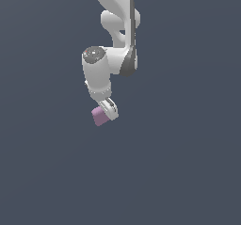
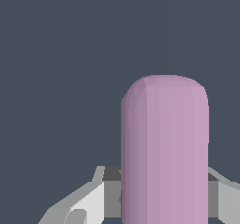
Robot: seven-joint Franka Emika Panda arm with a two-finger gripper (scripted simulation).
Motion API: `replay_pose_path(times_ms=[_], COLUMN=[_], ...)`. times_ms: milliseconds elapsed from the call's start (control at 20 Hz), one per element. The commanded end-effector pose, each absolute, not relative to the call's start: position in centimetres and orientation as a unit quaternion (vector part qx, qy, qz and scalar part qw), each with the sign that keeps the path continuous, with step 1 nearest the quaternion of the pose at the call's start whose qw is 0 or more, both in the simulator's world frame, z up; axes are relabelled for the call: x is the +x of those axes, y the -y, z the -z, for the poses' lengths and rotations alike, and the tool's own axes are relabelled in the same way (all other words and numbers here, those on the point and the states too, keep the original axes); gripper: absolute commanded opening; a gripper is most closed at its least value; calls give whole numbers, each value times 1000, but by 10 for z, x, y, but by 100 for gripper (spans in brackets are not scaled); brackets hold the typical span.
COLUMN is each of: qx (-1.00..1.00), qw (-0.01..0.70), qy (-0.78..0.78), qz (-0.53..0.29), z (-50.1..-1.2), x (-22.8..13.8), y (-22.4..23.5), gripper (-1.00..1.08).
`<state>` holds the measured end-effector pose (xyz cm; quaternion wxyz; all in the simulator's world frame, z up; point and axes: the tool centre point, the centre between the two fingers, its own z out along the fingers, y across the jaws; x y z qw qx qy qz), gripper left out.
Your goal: Pick up the object and move it to a goal position.
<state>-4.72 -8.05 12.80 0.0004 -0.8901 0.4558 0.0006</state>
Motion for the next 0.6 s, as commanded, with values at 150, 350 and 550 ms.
replay_pose_path(times_ms=[150,350,550], qx=[-890,-890,-890], qw=[1,1,1], qy=[-456,-456,-456], qz=[0,0,0], z=[-140,-146,-149], x=[-74,-86,-92], y=[99,107,111], gripper=[-100,-100,-100])
